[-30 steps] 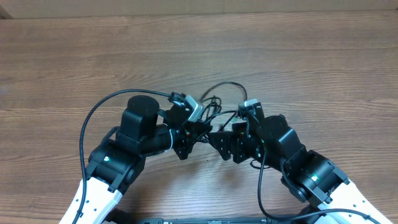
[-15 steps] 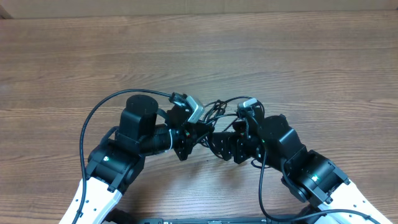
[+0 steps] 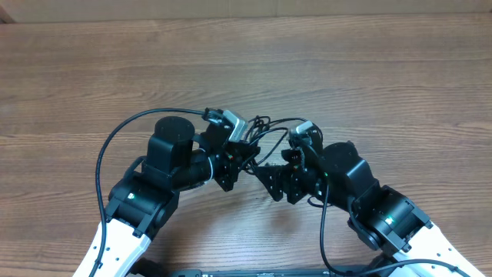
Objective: Untangle cables
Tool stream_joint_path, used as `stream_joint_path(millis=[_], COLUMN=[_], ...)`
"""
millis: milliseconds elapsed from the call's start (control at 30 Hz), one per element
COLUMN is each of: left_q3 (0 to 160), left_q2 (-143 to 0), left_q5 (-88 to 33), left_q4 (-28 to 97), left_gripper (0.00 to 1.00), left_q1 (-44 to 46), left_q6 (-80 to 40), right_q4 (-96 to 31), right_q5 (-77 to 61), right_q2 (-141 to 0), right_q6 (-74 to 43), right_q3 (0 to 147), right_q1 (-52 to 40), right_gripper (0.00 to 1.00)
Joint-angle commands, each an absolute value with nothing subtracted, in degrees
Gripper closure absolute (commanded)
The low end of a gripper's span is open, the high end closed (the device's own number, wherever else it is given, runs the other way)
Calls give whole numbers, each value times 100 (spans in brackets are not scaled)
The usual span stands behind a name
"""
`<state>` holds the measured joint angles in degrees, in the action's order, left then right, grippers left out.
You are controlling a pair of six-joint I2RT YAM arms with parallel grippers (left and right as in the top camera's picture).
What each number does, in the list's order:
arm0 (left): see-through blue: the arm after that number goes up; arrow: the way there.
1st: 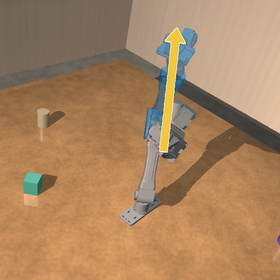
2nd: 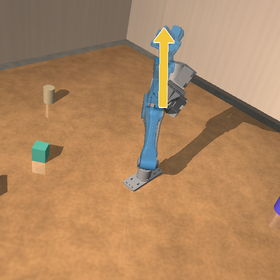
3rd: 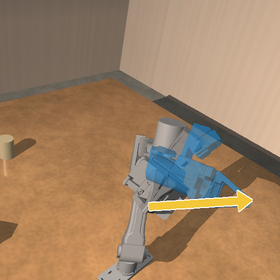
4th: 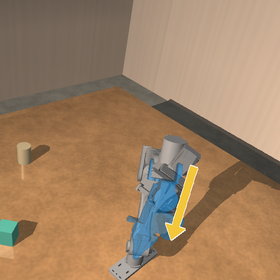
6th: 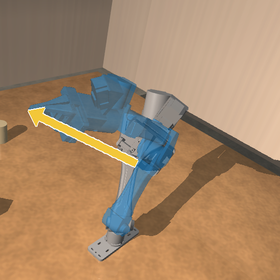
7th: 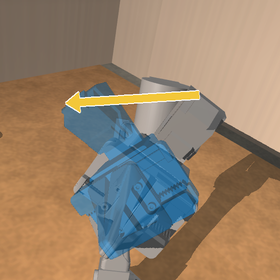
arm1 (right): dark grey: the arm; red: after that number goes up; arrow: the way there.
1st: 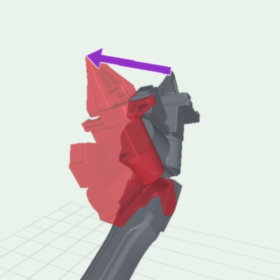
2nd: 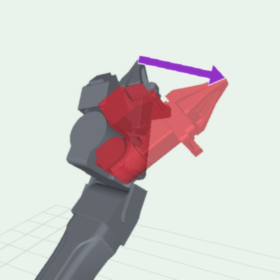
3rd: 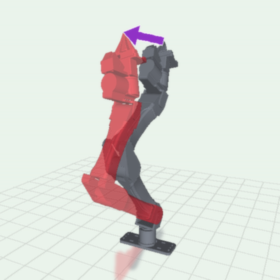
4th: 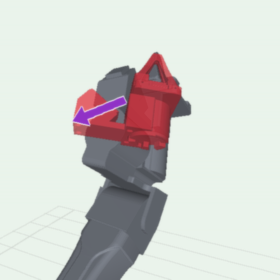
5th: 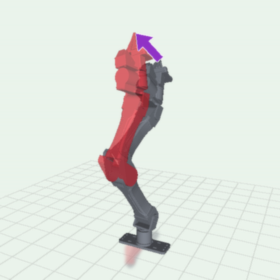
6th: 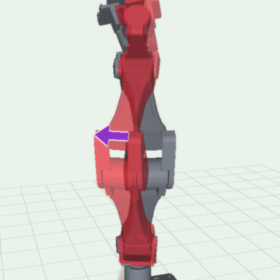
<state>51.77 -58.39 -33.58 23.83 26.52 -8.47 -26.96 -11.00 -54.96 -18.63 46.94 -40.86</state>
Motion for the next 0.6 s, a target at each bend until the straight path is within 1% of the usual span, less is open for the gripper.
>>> stream_joint_path(millis=[0, 100, 300, 567], left_q3=[5234, 5234, 5234, 5234], left_q2=[-5774, -5774, -5774, -5774], left_q5=[-4069, -4333, -4488, -4462], left_q4=[2198, 2102, 2056, 2084], left_gripper=[96, 96, 96, 96], left_q1=[2665, 2665, 2665, 2659], left_q6=[-952, -1055, -1031, -1031], right_q4=[-2508, -2469, -2475, -2394], right_q5=[-1315, -1297, -1253, -1295], right_q2=[-5489, -5594, -5800, -5789], right_q6=[-1699, -1616, -1621, -1619], right_q3=[4766, 4766, 4766, 4766], right_q1=[-4077, -4077, -4077, -4077], right_gripper=[20, 20, 34, 34])
